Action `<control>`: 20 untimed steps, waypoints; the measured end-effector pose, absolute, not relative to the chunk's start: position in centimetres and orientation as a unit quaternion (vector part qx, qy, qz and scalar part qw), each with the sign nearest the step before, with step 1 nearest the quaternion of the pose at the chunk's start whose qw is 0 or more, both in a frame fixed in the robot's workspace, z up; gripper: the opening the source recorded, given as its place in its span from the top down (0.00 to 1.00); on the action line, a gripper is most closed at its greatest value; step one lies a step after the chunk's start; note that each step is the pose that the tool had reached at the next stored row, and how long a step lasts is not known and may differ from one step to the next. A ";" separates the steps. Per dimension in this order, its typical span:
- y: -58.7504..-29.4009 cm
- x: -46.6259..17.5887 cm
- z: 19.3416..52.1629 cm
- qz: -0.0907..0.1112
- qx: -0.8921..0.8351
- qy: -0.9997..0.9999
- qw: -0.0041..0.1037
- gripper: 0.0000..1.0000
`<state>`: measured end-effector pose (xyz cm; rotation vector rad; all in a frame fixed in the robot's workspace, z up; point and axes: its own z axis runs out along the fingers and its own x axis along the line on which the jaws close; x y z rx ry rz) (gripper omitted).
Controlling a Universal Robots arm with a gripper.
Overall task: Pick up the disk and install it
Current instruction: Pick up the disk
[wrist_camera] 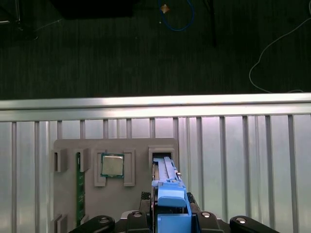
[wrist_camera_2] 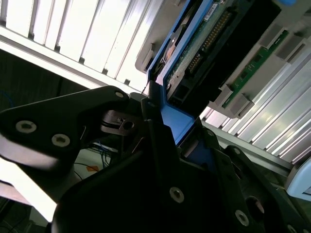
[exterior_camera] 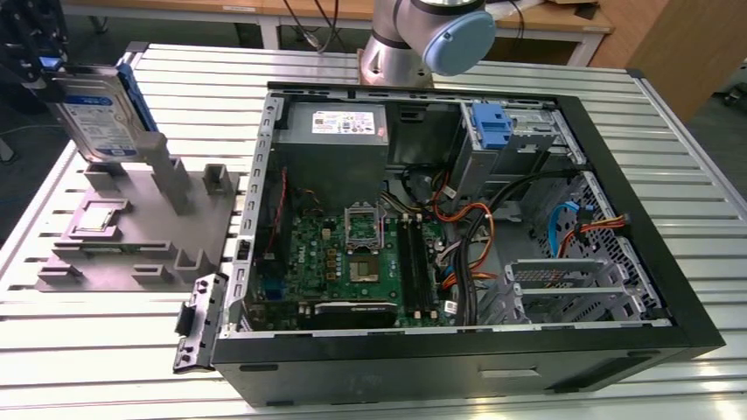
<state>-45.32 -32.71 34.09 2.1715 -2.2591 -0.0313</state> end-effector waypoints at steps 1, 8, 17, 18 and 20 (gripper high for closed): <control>-32.7 -45.3 34.2 -0.010 0.693 -0.721 0.004 0.64; -32.7 -45.3 34.5 -0.010 0.693 -0.721 0.004 0.64; -32.7 -45.3 35.0 -0.010 0.693 -0.721 0.004 0.64; -32.7 -45.3 35.1 -0.010 0.693 -0.721 0.004 0.64; -32.7 -45.3 35.1 -0.010 0.693 -0.721 0.004 0.64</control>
